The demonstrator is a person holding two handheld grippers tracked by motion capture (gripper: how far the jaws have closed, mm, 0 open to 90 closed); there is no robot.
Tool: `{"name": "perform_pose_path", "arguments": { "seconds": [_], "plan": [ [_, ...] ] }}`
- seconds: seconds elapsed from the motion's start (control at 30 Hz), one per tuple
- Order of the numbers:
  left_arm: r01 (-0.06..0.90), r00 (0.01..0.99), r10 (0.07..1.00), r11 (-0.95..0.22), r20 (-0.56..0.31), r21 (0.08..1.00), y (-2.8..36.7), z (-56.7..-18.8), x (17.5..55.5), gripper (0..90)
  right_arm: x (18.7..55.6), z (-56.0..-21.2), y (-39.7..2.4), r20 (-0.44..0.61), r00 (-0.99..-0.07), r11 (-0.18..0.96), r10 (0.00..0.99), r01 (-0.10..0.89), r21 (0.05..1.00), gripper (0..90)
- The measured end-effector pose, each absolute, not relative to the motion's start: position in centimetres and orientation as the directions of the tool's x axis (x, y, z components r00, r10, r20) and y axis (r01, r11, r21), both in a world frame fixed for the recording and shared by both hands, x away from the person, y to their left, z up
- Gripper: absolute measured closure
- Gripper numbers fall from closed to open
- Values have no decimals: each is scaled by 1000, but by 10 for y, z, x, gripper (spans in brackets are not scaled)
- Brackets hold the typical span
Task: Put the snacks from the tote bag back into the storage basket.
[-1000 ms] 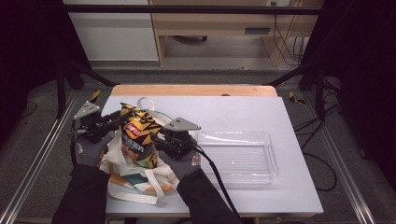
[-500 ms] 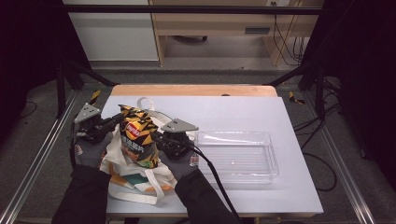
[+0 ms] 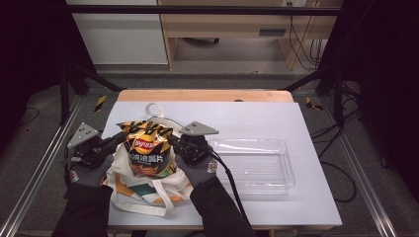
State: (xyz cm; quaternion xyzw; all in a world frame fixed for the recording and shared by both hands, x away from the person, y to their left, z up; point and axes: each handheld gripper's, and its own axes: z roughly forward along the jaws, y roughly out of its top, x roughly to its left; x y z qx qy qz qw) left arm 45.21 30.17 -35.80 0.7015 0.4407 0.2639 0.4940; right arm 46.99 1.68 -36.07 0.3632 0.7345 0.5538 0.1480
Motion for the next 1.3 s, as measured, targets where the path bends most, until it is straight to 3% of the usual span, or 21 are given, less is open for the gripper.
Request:
{"name": "perform_pose_path", "arguments": {
  "seconds": [0.2,0.33,0.43,0.57,0.7,0.93,1.3],
  "plan": [
    [351,479,876,-126,-62,928,303,-360,456,890,469,-363,20,168,-686,129,708,359,924,896],
    [346,478,875,-108,-76,932,304,-359,463,738,467,-364,18,166,-686,127,709,356,926,896],
    [351,489,868,-109,-82,930,303,-359,468,674,466,-365,18,161,-690,127,706,347,929,895],
    [365,505,859,-125,-84,923,301,-361,469,761,465,-366,19,158,-689,125,707,342,931,883],
    [375,505,859,-126,-88,918,302,-361,468,876,467,-367,20,170,-688,113,705,346,931,803],
    [373,498,863,-130,-81,919,300,-357,464,896,468,-368,23,182,-693,101,698,347,932,884],
    [322,510,857,-108,-76,941,301,-333,447,898,463,-349,15,199,-711,70,675,330,941,897]
  ]
}}
